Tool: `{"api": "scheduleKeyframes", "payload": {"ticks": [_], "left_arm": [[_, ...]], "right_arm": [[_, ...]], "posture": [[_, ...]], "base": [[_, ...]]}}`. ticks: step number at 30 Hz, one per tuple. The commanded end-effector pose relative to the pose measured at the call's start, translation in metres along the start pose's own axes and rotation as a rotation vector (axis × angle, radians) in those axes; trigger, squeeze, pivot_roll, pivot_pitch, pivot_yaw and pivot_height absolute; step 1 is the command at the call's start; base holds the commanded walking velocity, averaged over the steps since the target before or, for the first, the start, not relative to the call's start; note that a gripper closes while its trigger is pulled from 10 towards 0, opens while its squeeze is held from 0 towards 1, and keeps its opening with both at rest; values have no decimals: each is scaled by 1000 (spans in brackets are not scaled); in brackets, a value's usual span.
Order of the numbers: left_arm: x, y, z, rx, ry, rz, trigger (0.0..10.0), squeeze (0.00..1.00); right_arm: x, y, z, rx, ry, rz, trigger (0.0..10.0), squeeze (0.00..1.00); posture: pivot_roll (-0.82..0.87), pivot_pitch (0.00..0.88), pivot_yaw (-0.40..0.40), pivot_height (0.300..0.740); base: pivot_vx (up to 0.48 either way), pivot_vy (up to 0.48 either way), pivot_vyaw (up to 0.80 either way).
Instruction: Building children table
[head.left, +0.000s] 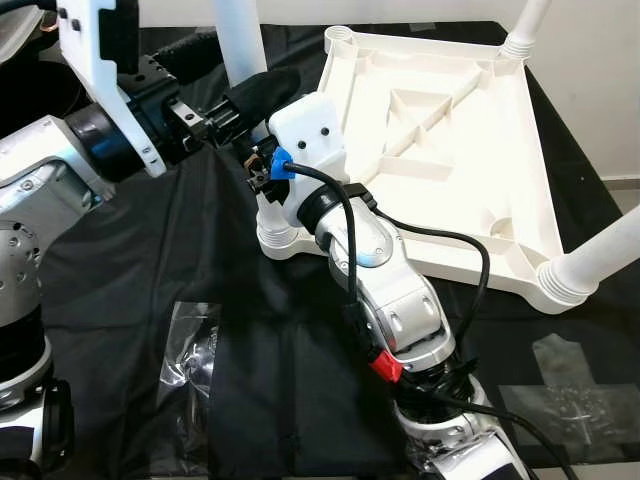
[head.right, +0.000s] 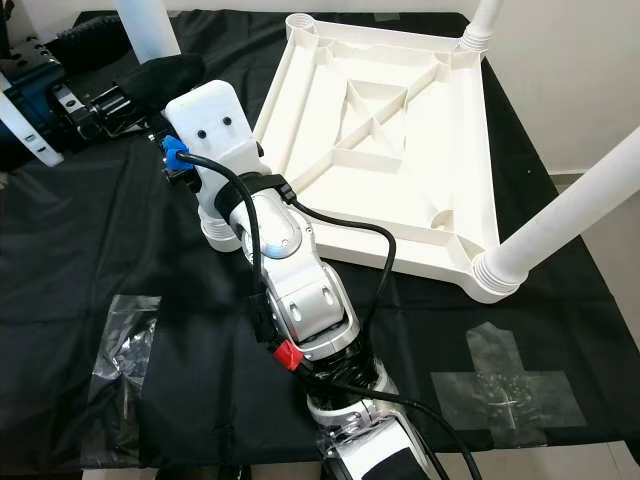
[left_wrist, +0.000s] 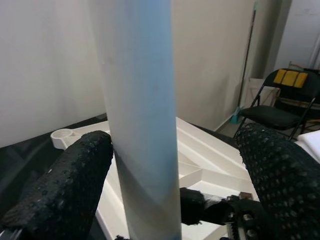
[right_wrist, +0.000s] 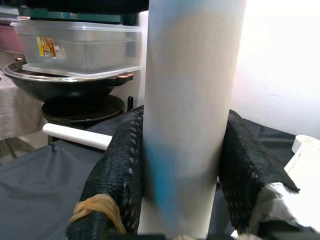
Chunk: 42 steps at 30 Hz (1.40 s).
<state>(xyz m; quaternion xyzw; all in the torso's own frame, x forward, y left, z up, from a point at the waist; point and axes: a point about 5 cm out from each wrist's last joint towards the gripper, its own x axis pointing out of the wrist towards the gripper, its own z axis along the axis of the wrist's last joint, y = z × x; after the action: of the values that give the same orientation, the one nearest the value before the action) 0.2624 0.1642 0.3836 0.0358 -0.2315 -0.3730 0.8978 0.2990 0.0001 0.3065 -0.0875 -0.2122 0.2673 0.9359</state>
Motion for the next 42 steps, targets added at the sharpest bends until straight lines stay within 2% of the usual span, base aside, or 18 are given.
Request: {"api": "scheduleKeyframes", "payload": {"ticks": [1,4,5,8,9,18,19,20,23,24,25,26,31,33,35,38,41,42], "left_arm": [[2,-5,-1,19,4,-16,10000,0],[8,-5,-5,28,14,-1,10000,0],[14,-6,-8,32,19,13,5490,0],[16,-6,-9,33,21,18,5490,0],[19,-5,-10,32,22,21,0,0],[23,-2,-15,35,31,52,0,0],[22,-1,-15,42,31,57,0,0],[22,0,-14,45,29,61,0,0],[21,0,-14,55,30,65,0,0],[21,0,-13,55,29,64,0,0],[21,0,-13,55,29,64,0,0],[21,0,-14,54,31,63,0,0],[22,-2,-15,46,30,58,0,0],[23,-3,-16,43,28,52,0,0],[24,-3,-15,43,27,51,0,0],[24,-3,-15,43,26,50,0,0],[24,-3,-12,47,22,49,0,0],[24,-3,-12,47,22,49,0,0]], "right_arm": [[-6,-4,-33,-2,167,-61,0,0],[-6,-3,-33,2,165,-55,0,0],[-6,-2,-32,4,162,-51,0,0],[-6,-2,-32,5,161,-49,0,0],[-6,-1,-32,6,160,-47,0,0],[-5,-2,-27,14,143,-37,0,0],[-4,-1,-25,22,132,-22,4588,0],[-4,0,-22,25,120,-4,10000,0],[-3,2,-10,79,51,82,10000,0],[-4,-1,-4,78,23,125,10000,635],[-4,-1,-4,78,23,125,10000,635],[-5,-4,1,102,2,167,10000,1000],[-8,-21,11,115,-64,315,10000,1000],[-14,-39,16,40,-90,480,10000,1000],[-16,-46,19,19,-96,541,10000,1000],[-18,-54,21,-11,-96,581,10000,1000],[-20,-77,12,-30,-41,728,10000,1000],[-20,-77,12,-30,-41,728,10000,1000]], "posture": [[43,290,-14,740],[44,290,-13,740],[44,287,-12,740],[44,287,-12,740],[43,285,-13,740],[42,279,-14,740],[41,278,-15,740],[42,278,-15,740],[45,277,-16,740],[45,277,-17,740],[45,277,-17,740],[44,277,-16,740],[41,279,-12,740],[45,282,-13,740],[45,282,-13,740],[45,282,-13,740],[52,288,-13,740],[52,288,-13,740]], "base": [[0,0,0],[0,0,0],[0,0,0],[0,0,0],[0,0,0],[0,0,0],[0,0,0],[0,0,0],[0,0,0],[0,0,0],[0,0,0],[0,0,0],[0,0,0],[0,0,0],[0,0,0],[0,0,0],[0,0,0],[0,0,0]]}}
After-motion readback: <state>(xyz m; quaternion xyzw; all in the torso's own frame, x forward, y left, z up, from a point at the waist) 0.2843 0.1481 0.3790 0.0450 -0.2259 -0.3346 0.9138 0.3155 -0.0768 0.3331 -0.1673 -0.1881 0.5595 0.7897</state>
